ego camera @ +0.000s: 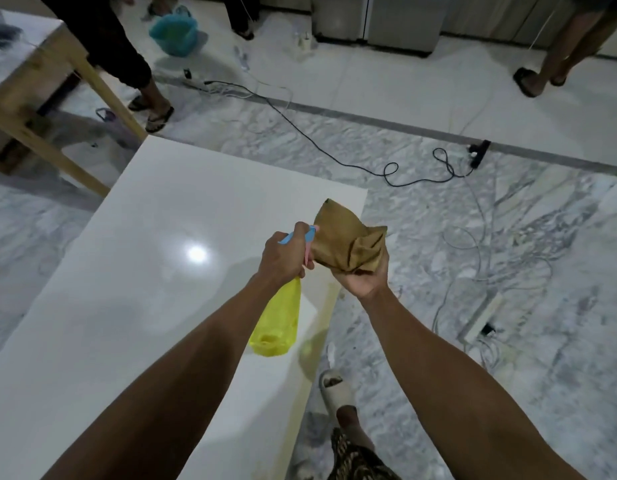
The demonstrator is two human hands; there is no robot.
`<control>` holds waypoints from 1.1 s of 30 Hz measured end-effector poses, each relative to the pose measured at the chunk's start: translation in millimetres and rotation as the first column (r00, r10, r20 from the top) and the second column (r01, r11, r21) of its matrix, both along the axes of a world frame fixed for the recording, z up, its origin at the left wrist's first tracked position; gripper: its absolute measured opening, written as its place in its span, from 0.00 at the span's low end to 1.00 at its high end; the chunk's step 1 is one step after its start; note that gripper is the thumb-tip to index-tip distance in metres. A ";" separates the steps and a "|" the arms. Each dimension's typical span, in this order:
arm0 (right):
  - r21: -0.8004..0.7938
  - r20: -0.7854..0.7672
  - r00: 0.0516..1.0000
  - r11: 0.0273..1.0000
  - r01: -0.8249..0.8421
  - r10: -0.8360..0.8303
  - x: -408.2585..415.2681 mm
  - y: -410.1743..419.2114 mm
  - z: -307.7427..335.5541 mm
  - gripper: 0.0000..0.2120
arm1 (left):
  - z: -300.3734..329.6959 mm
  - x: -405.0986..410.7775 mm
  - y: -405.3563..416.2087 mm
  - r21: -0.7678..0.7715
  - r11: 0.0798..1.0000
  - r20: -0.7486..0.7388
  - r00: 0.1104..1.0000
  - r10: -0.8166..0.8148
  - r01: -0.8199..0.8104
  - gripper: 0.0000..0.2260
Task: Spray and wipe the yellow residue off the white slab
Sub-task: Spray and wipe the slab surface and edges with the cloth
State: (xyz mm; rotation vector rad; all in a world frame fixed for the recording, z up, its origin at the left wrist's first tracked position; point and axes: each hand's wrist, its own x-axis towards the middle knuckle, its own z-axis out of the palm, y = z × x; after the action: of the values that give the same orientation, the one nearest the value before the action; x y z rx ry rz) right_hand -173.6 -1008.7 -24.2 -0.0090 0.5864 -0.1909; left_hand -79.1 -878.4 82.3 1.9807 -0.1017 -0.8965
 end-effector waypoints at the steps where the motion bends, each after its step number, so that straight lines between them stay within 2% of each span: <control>1: 0.033 -0.018 0.999 0.999 0.036 -0.035 4.3 -3.6 -3.3 0.27 | -1.9 5.4 -5.4 -0.010 1.000 -0.009 1.000 0.005 -0.005 0.18; 5: 0.020 -0.026 0.998 0.998 0.064 -0.064 17.7 -15.0 -7.6 0.29 | -8.6 18.0 -21.3 -0.031 0.999 -0.023 0.999 -0.030 0.030 0.17; 9: -0.040 0.020 0.999 0.999 -0.026 0.027 23.5 -17.1 -5.2 0.32 | -20.1 20.5 -27.8 -0.031 0.997 -0.030 0.997 -0.074 0.073 0.16; 16: -0.076 -0.052 0.997 0.995 -0.057 0.053 20.9 -18.2 -9.1 0.35 | -29.8 23.7 -33.8 0.010 0.999 -0.010 0.999 -0.039 0.039 0.15; 19: -0.060 -0.074 0.996 0.997 -0.045 0.041 15.6 -20.4 -9.8 0.33 | -32.6 21.0 -35.0 0.037 0.998 -0.031 0.999 -0.045 0.046 0.16; 21: -0.070 -0.108 0.994 0.997 -0.042 0.034 12.1 -23.0 -10.6 0.33 | -32.4 17.6 -37.9 0.063 0.996 -0.039 0.998 -0.052 0.055 0.20; 23: -0.091 -0.122 0.992 0.995 -0.045 0.034 10.8 -25.9 -8.2 0.35 | -33.3 14.8 -41.3 0.120 0.992 -0.018 0.999 -0.039 0.041 0.31; 25: -0.114 -0.129 0.991 0.992 -0.054 0.039 8.7 -29.4 -5.8 0.35 | -38.2 13.5 -45.0 0.155 0.988 0.002 1.000 -0.025 0.025 0.35; 29: -0.155 -0.171 0.985 0.987 -0.048 0.021 3.1 -43.7 -4.2 0.34 | -31.5 12.3 -54.3 0.120 0.992 0.029 0.999 0.035 -0.038 0.24; 33: -0.319 -0.223 0.975 0.946 -0.050 -0.023 8.9 -68.6 -3.1 0.35 | -29.4 18.9 -64.3 0.081 0.995 0.010 0.998 0.055 -0.056 0.23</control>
State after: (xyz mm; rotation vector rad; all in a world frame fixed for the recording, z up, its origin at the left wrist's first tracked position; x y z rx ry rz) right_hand -164.6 -1077.3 -27.3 -0.3572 0.7750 -0.2734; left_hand -60.2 -942.7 52.9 2.0526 -0.0147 -0.8696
